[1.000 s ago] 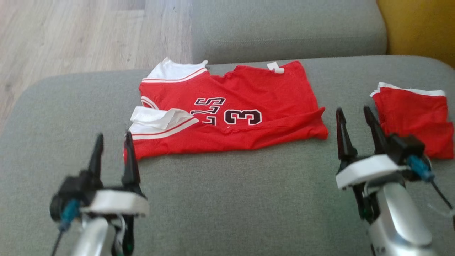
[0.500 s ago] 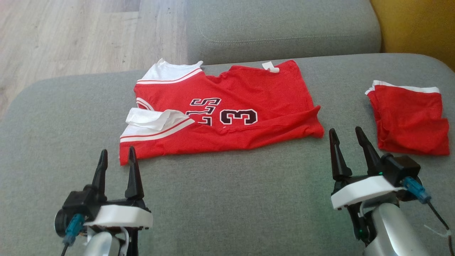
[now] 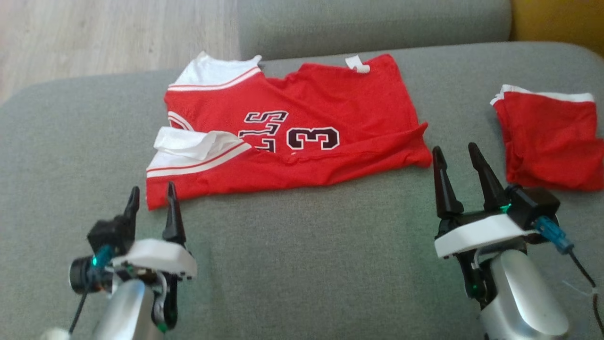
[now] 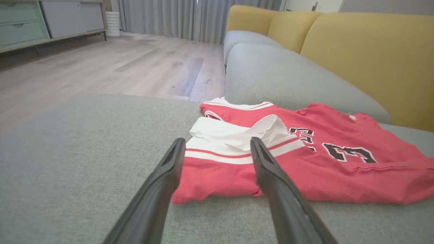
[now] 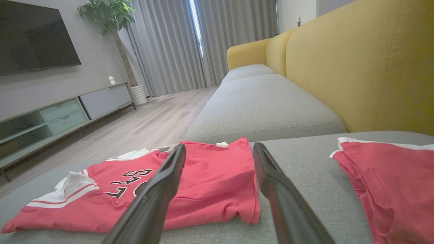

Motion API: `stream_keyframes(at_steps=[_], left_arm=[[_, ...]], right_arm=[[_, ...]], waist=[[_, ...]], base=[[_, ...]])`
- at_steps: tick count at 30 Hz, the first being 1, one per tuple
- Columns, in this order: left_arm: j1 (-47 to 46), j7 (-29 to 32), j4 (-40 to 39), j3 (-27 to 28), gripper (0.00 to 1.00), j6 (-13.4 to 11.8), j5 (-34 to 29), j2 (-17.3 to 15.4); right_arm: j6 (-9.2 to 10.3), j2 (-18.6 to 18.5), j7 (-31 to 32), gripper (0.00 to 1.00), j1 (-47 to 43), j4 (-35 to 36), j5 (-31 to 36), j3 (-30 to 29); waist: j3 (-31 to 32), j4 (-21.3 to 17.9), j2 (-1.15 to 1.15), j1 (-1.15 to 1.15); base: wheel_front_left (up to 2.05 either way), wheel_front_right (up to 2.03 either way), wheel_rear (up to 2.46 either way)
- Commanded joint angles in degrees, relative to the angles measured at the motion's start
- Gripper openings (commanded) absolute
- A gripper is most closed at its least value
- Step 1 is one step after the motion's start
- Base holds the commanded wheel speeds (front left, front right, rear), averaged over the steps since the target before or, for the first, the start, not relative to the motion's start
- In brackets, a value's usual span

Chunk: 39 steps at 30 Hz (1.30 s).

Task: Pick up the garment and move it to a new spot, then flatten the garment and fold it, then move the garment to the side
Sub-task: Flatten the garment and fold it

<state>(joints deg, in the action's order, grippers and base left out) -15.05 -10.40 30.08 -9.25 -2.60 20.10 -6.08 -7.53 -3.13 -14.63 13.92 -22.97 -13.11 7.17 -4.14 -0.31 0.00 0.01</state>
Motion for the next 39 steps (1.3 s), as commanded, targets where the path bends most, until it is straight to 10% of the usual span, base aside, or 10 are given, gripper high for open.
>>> stream_keyframes(at_steps=[1, 12, 32, 33, 34, 39], left_arm=[[-3.87, 0.83, -0.14, 2.27, 1.00, -0.75, -0.33, -1.41], [-11.57, 7.26, 13.48, 3.55, 1.00, -4.42, -0.50, -4.92], [-17.70, 17.65, 26.87, 0.66, 1.00, 1.53, 1.54, -5.83], [-17.81, 18.64, 27.46, 0.57, 0.66, 1.92, 1.79, -5.78], [-17.96, 19.16, 27.82, 0.63, 0.00, 2.16, 2.09, -5.73], [-18.34, 17.12, 27.38, 0.84, 0.00, 2.25, 2.65, -5.70]], right_arm=[[0.04, 0.24, -0.37, 1.00, 2.60, 2.02, -0.35, 1.78], [0.04, 0.25, -0.37, 1.00, 4.77, 3.57, -1.78, 4.38], [0.04, 0.25, -0.37, 1.00, 6.14, 4.75, -3.66, 5.18], [0.04, 0.25, -0.37, 1.00, 6.18, 4.79, -3.77, 5.17], [0.04, 0.25, -0.37, 1.00, 6.20, 4.80, -3.84, 5.15], [0.04, 0.25, -0.37, 1.00, 6.18, 4.51, -3.73, 4.84]], waist=[[-1.39, -0.35, 0.00, -0.01], [-5.73, -2.60, 0.00, -0.01], [-7.79, -3.91, 0.00, -0.01], [-7.70, -3.90, 0.00, -0.01], [-7.62, -3.87, 0.00, -0.01], [-6.94, -3.37, 0.00, -0.01]], base=[[0.00, 0.00, 0.00], [0.00, 0.00, 0.00], [0.00, 0.00, 0.00], [0.00, 0.00, 0.00], [0.00, 0.00, 0.00], [0.00, 0.00, 0.00]])
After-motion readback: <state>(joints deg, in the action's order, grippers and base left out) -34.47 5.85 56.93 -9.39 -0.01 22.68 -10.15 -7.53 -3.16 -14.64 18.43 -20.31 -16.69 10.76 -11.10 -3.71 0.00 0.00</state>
